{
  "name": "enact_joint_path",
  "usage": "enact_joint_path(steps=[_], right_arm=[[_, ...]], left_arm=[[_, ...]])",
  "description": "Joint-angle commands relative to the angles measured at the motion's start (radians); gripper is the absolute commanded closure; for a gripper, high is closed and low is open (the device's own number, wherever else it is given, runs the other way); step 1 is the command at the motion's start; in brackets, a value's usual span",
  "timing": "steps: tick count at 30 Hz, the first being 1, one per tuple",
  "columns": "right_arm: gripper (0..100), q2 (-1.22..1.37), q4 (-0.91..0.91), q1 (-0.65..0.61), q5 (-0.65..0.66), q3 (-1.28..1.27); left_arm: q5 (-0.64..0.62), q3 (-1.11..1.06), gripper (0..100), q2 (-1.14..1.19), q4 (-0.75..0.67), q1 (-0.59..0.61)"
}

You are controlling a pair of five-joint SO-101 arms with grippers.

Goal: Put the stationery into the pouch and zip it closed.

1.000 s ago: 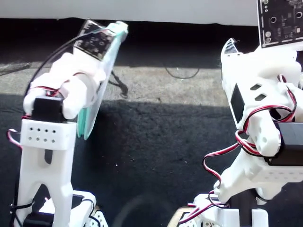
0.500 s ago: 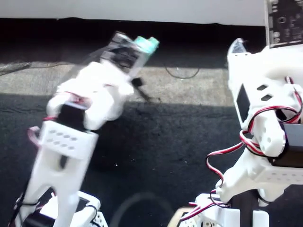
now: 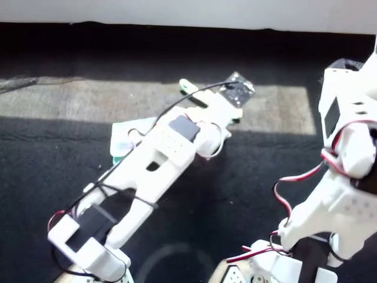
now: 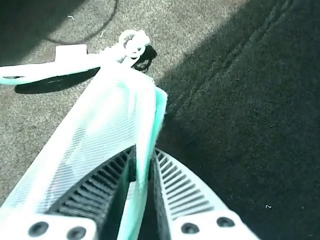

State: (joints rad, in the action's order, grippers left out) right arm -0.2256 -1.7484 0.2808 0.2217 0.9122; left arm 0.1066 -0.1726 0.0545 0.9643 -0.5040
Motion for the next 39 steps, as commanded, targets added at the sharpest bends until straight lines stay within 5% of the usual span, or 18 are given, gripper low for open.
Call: enact_joint_path(steps=[1, 4, 11, 15, 18, 22, 31, 39], right_arm=[[99.3, -0.016, -0.016, 0.021, -0.009, -0.170], [99.3, -0.016, -0.015, 0.015, -0.009, -0.288], [99.3, -0.015, -0.010, -0.038, -0.009, -0.444], [99.3, -0.015, -0.010, -0.045, -0.009, -0.495], [99.3, -0.016, -0.010, -0.039, -0.009, -0.529], [99.3, -0.134, 0.001, -0.056, -0.009, -0.578], [99.3, -0.578, 0.317, -0.182, -0.005, -1.265], [99.3, -0.912, 0.725, -0.209, -0.002, -1.929]], left_arm=[[-0.020, 0.120, 86, 0.007, 0.158, -0.005], [-0.020, 0.282, 77, 0.007, 0.374, 0.001], [-0.015, 0.685, 81, 0.007, 0.779, 0.013], [-0.015, 0.780, 86, -0.030, 0.802, 0.091], [-0.021, 0.782, 100, -0.088, 0.802, 0.205], [-0.018, 0.740, 99, -0.234, 0.804, 0.398], [-0.014, 0.188, 99, -0.601, 0.787, 0.615], [0.054, -0.490, 99, -1.023, 0.365, 0.743]])
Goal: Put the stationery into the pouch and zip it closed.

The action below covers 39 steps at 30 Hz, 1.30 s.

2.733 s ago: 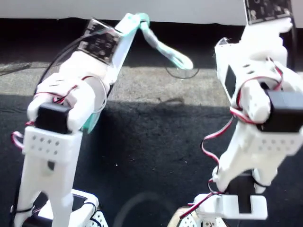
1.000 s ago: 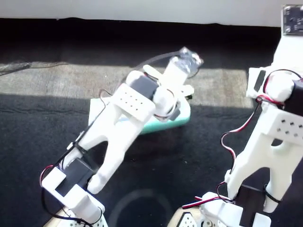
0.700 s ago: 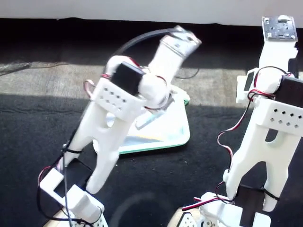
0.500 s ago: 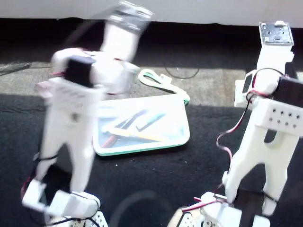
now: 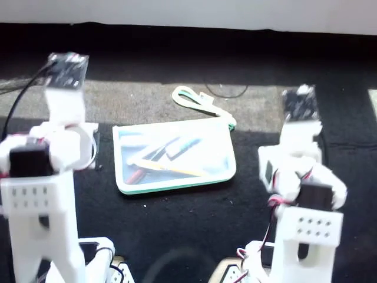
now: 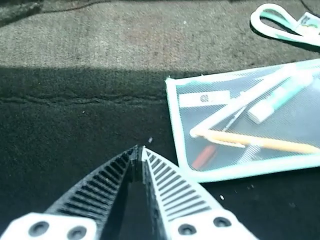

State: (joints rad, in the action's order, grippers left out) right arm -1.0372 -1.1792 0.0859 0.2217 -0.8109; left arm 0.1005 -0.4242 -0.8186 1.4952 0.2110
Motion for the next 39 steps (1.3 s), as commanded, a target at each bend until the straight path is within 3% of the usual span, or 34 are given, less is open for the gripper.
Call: enact_joint_path(steps=[1, 6, 14, 18, 21, 25, 28, 34, 39], right_arm=[[99.3, -0.128, 0.199, -0.024, -0.002, -0.280], [99.3, -0.242, 0.257, -0.035, -0.008, -0.496], [99.3, -0.509, 0.260, -0.035, -0.009, -0.737], [99.3, -0.707, 0.257, -0.035, -0.014, -0.901], [99.3, -0.814, 0.255, -0.028, -0.106, -1.003], [99.3, -0.768, 0.260, -0.036, -0.244, -0.998], [99.3, -0.763, 0.254, -0.058, -0.290, -0.998], [99.3, -0.765, 0.182, -0.142, -0.292, -0.998], [99.3, -0.766, 0.054, -0.159, -0.292, -0.998]], left_arm=[[0.100, -0.332, 99, -0.189, -0.216, 0.031], [0.129, -0.677, 99, -0.308, -0.394, 0.035], [0.132, -0.895, 99, -0.424, -0.411, 0.035], [0.132, -1.063, 99, -0.490, -0.488, 0.035], [0.132, -1.165, 99, -0.567, -0.523, 0.031], [0.132, -1.253, 99, -0.702, -0.519, 0.030], [0.129, -1.282, 99, -0.809, -0.460, 0.030], [0.127, -1.270, 99, -1.015, -0.149, 0.030], [0.127, -1.270, 99, -0.990, -0.146, 0.031]])
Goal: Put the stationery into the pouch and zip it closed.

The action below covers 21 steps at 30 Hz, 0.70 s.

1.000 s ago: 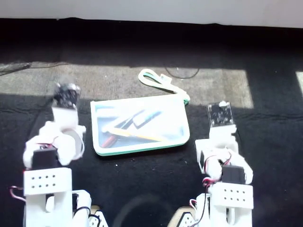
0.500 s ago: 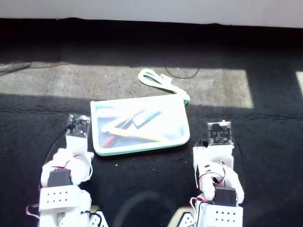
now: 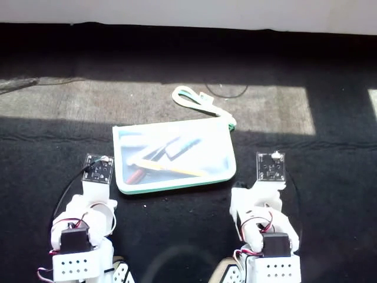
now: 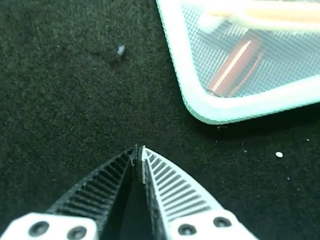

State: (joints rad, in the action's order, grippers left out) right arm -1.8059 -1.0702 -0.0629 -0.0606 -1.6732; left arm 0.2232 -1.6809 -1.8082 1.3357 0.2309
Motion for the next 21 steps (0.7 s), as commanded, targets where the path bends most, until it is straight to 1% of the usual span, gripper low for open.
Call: enact_joint_path(steps=[1, 8, 16, 21], right_arm=[[99.3, 0.002, -0.077, -0.010, -0.009, -0.136], [99.3, 0.002, -0.162, -0.010, -0.014, -0.134], [99.3, 0.002, -0.165, -0.010, -0.014, -0.134], [99.3, 0.002, -0.165, -0.010, -0.014, -0.134]], left_arm=[[0.005, -0.013, 99, -0.001, 0.014, 0.012], [-0.003, -0.012, 99, -0.001, 0.015, 0.010], [-0.218, -0.015, 99, -0.001, 0.012, 0.008], [-0.239, -0.015, 99, -0.001, 0.014, 0.008]])
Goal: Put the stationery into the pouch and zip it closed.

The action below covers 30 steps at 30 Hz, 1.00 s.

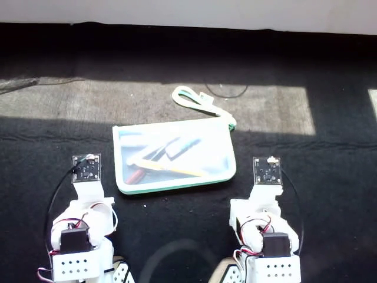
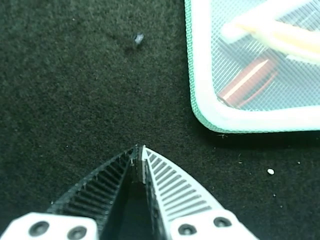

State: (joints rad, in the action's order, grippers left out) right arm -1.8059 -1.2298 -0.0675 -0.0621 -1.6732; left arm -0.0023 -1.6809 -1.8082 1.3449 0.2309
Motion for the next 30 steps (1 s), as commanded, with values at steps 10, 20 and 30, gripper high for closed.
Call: enact_joint_path(steps=[10, 20, 30], right_arm=[[99.3, 0.001, -0.005, -0.002, -0.009, -0.134], [99.3, -0.025, -0.005, -0.004, -0.009, -0.137], [99.3, -0.025, -0.005, -0.004, -0.009, -0.137]], left_arm=[[-0.014, -0.015, 99, -0.001, 0.005, 0.021], [-0.014, -0.015, 99, -0.001, 0.008, 0.019], [-0.014, -0.015, 99, -0.001, 0.008, 0.018]])
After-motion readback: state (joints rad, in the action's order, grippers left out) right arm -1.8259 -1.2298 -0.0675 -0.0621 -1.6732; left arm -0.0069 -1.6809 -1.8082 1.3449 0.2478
